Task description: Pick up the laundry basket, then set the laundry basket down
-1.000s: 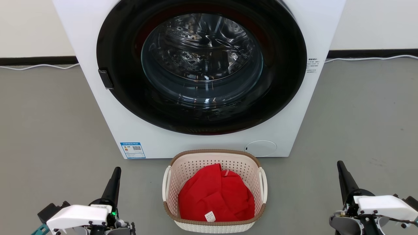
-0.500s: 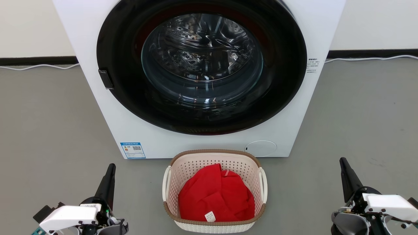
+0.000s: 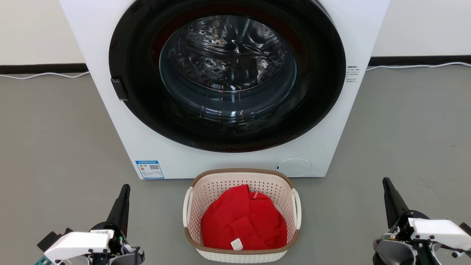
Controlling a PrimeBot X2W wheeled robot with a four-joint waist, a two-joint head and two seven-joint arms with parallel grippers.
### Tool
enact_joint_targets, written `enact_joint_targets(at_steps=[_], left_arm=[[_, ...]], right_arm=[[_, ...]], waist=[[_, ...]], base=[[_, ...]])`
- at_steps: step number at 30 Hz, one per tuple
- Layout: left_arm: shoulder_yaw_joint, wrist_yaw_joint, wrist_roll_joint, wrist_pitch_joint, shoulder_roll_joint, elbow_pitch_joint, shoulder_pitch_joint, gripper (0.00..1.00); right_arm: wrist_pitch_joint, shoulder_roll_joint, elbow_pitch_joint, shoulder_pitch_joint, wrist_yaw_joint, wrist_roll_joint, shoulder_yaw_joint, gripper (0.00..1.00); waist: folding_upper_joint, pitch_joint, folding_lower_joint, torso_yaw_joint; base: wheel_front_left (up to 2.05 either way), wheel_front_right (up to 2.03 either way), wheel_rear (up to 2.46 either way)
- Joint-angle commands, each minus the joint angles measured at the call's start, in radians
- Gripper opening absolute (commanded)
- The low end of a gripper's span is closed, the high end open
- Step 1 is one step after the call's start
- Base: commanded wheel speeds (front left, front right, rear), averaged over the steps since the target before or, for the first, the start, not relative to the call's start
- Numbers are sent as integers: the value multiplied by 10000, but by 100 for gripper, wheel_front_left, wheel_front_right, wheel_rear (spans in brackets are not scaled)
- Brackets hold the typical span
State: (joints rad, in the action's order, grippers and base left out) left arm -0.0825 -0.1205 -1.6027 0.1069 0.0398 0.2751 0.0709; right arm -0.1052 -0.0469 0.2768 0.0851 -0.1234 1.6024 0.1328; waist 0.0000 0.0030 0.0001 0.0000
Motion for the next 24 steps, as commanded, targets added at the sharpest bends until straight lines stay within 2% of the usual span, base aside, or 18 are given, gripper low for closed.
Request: enact_joint_targets(at_steps=[1, 24], left_arm=[[-315, -102, -57, 65, 104, -296, 372, 0], [-314, -102, -57, 64, 104, -297, 372, 0]], right_arm=[[-82, -33, -320, 229, -73, 60, -187, 0], [-82, -33, -320, 228, -73, 61, -189, 0]], waist=[[0, 0, 0, 0], [0, 0, 0, 0]], base=[[0, 0, 0], [0, 0, 0]])
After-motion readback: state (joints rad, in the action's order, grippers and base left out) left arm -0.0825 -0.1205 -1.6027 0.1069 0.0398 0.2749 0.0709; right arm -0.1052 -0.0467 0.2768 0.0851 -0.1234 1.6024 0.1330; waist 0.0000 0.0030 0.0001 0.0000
